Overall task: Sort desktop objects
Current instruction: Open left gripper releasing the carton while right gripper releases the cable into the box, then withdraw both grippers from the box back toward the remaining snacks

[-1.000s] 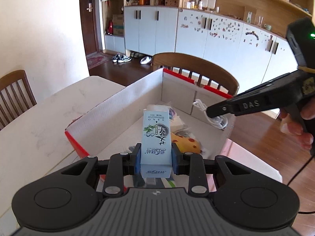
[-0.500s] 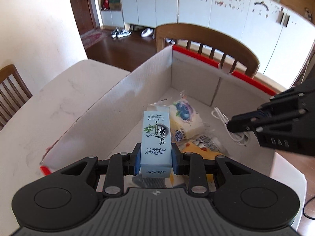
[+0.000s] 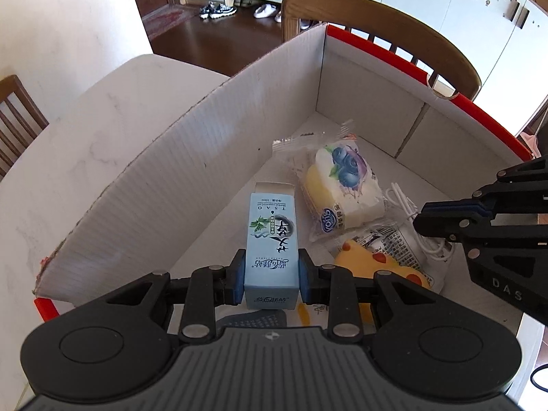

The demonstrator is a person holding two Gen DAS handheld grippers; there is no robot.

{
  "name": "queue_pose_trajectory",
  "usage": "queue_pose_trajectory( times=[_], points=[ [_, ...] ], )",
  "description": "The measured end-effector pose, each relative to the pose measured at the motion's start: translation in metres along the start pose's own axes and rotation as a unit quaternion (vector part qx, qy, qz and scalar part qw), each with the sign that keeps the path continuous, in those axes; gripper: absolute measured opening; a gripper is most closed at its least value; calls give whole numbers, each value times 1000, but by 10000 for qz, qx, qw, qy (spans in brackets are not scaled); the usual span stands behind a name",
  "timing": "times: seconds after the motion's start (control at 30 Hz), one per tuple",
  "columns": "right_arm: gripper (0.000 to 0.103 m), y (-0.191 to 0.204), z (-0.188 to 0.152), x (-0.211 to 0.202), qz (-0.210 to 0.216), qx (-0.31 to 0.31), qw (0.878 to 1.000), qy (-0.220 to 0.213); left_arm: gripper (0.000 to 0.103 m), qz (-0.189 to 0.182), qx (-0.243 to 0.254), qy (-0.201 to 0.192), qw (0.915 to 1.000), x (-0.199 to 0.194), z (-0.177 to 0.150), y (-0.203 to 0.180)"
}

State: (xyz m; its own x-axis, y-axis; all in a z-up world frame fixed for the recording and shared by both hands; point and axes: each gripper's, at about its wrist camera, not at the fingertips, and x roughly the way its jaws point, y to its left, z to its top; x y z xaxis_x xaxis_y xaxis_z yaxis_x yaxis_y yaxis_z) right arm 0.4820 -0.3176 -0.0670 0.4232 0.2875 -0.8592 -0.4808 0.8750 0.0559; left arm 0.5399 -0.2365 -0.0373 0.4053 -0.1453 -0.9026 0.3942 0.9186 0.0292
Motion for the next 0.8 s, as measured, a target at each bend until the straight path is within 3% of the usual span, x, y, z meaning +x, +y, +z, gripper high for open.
queue_pose_trajectory(
  times=[0.47,0.8],
  points=[
    [31,1,0,-10,143,-71,9999,39,30,-54,-64,-202,9998,-18,-2,2],
    [35,6,1,-33,400,39,9991,-106,30,-419,-281,-567,9971,-54,-14,-3]
  ],
)
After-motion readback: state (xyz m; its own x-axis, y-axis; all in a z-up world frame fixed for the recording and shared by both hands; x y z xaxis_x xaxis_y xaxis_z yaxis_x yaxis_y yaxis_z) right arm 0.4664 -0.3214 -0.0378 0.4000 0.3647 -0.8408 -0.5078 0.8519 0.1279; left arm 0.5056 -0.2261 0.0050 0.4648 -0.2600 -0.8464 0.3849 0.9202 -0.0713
